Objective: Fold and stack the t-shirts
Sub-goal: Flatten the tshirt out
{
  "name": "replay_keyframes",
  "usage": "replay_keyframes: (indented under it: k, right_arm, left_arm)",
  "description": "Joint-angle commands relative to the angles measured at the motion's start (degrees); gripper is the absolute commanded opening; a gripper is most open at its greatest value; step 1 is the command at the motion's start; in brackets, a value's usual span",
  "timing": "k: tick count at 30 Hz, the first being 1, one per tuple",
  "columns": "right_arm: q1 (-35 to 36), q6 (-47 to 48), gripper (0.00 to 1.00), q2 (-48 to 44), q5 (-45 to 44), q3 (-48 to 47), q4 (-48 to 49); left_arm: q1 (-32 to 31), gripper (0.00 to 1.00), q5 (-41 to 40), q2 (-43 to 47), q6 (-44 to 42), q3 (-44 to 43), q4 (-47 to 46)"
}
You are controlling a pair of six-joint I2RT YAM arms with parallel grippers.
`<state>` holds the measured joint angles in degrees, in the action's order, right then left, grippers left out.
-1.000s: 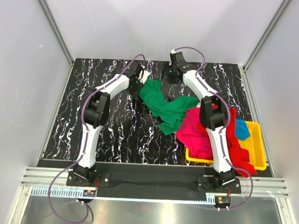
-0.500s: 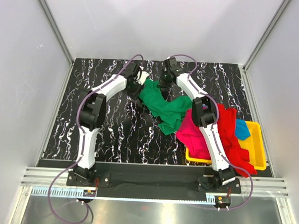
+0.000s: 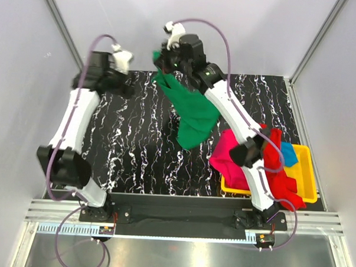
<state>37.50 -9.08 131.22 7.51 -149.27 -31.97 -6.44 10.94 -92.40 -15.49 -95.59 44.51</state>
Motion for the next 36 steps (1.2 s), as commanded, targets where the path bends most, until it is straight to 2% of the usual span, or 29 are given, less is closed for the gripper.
replay_keyframes:
  k: [1, 7, 11, 15, 20, 25, 29, 36]
  right_arm:
    - [4.6, 7.32, 0.0, -11.41, 1.62, -3.66, 8.92]
    - [6.89, 4.34, 0.0, -19.59, 5.42, 2.99, 13.68]
    - [6.89, 5.12, 0.0, -24.59, -2.65, 13.26, 14.39]
    - [6.89, 5.83, 0.0, -24.61, -7.23, 18.92, 13.25]
    - [6.89, 1.37, 0.0, -20.57, -3.66, 22.62, 13.07]
    - [6.98, -2.52, 0.0, -19.95, -1.18, 32.17, 16.05]
    - [6.89, -3.13, 0.0, -22.66, -3.37, 40.87, 17.99]
    - [6.89, -2.61, 0.0, -28.73, 0.12, 53.55, 20.98]
  left_arm:
    - [5.11, 0.91, 3.12, 7.38, -1.91, -0.73, 2.6]
    - [8.46, 0.98, 0.49, 14.08, -4.29, -0.3, 3.39]
    - [8.98, 0.99, 0.13, 16.55, -4.55, 0.4, 4.79]
    - [9.16, 0.99, -0.39, 18.48, -5.61, 1.2, 6.9]
    - [9.34, 0.99, -0.57, 19.98, -6.49, 6.28, 7.61]
    - [9.25, 0.97, 7.5, 16.29, -4.56, 12.6, 7.79]
    - [8.46, 0.97, 12.61, 11.46, -1.83, 15.87, 3.84]
    - [6.44, 0.96, 15.68, 0.57, 5.99, 14.39, -15.3]
